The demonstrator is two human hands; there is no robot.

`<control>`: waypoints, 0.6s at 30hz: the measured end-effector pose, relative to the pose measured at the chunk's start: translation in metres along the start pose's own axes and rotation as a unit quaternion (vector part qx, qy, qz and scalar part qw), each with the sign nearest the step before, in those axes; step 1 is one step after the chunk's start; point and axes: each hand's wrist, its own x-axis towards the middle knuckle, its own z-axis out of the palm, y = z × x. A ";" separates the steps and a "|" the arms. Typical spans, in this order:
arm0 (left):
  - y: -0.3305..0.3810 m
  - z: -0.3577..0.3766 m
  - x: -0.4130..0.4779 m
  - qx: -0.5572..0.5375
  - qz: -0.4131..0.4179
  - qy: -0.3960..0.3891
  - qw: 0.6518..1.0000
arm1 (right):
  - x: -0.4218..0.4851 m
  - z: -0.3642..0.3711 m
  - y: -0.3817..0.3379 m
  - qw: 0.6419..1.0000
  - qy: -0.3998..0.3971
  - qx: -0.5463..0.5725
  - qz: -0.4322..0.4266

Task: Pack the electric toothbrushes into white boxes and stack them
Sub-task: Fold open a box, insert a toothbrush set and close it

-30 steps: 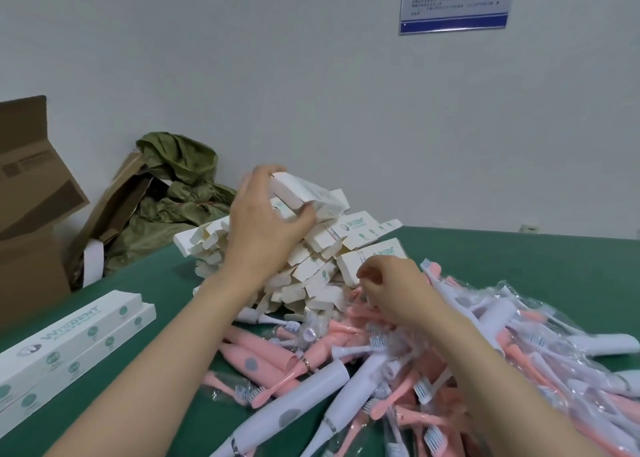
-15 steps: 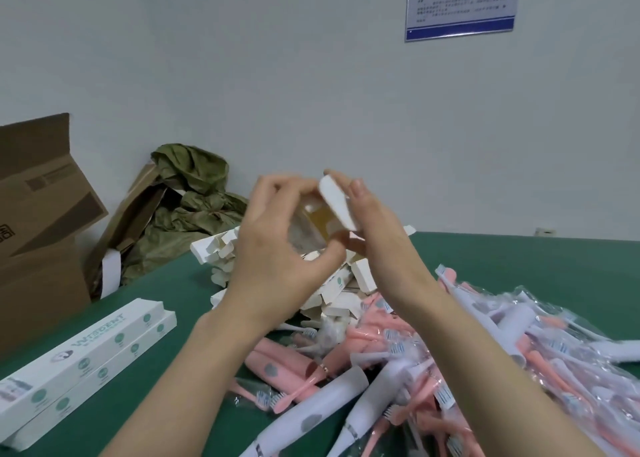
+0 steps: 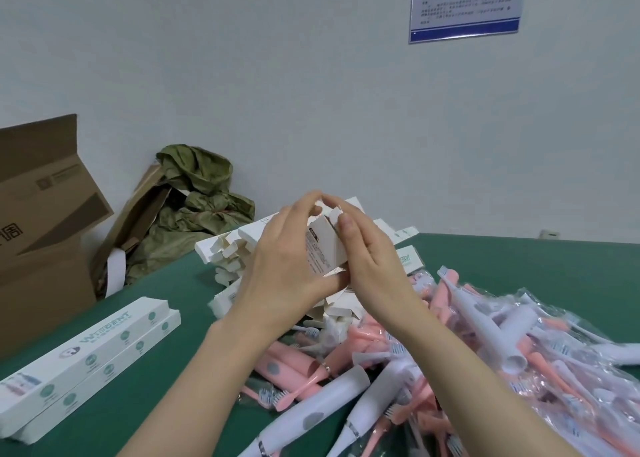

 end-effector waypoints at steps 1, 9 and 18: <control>-0.005 0.002 -0.003 0.025 -0.003 -0.012 1.000 | 0.000 0.000 0.002 1.000 0.007 0.007 0.004; -0.015 0.017 -0.022 0.034 -0.029 0.081 0.996 | -0.001 0.002 0.008 0.999 -0.007 -0.038 -0.009; -0.016 0.011 -0.018 0.066 -0.020 0.075 0.995 | -0.008 0.008 0.021 0.982 -0.082 -0.156 -0.060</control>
